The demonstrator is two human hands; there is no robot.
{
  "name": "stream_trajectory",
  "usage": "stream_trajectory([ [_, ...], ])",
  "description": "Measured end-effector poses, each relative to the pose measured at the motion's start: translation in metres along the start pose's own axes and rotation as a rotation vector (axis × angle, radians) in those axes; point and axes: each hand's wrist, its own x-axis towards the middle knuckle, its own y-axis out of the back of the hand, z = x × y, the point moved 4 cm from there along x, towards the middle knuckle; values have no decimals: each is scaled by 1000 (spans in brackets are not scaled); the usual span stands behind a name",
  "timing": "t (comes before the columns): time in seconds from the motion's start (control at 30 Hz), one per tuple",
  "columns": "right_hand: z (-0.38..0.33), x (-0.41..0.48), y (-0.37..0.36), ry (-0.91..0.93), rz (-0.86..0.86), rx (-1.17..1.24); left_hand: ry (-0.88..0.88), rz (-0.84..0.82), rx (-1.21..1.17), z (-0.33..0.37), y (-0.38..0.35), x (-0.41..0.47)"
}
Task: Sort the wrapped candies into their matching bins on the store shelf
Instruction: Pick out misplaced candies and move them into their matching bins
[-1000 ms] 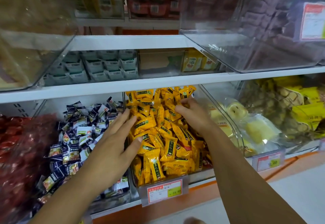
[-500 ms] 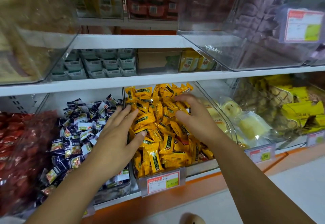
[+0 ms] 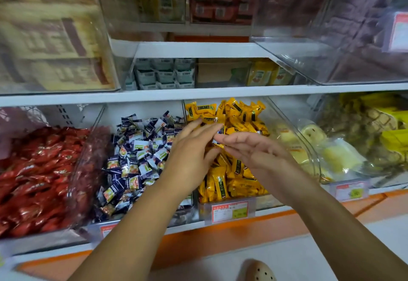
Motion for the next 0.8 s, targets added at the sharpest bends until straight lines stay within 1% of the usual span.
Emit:
stream_trajectory([
  [0.1, 1, 1, 1, -38, 6, -81, 9, 77, -1, -2, 1, 4],
  [0.2, 1, -1, 5, -103, 53, -314, 17, 109, 18, 1, 3, 5],
  [0.27, 10, -4, 13, -121, 93, -642, 50, 131, -58, 3, 6, 5],
  [0.33, 29, -5, 22, -173, 0, -1020, 100, 156, -170, 4, 9, 4],
  [0.37, 41, -5, 26, -221, -57, -1147, 122, 159, -202, 3, 10, 3],
  [0.4, 53, -4, 31, -258, -86, -1222, 134, 157, -212, 3, 10, 3],
  [0.47, 63, 5, 40, -271, -50, -1274, 138, 148, -221, 2, 11, 0],
  [0.6, 61, 34, 68, -280, 195, -1334, 199, 149, -287, -3, 16, -6],
  [0.67, 61, 44, 79, -314, 279, -1368, 226, 144, -334, -8, 18, -7],
  [0.73, 63, 52, 82, -355, 287, -1385, 231, 132, -376, -12, 19, -8],
  [0.8, 62, 58, 82, -426, 254, -1335, 236, 127, -399, -15, 19, -8],
])
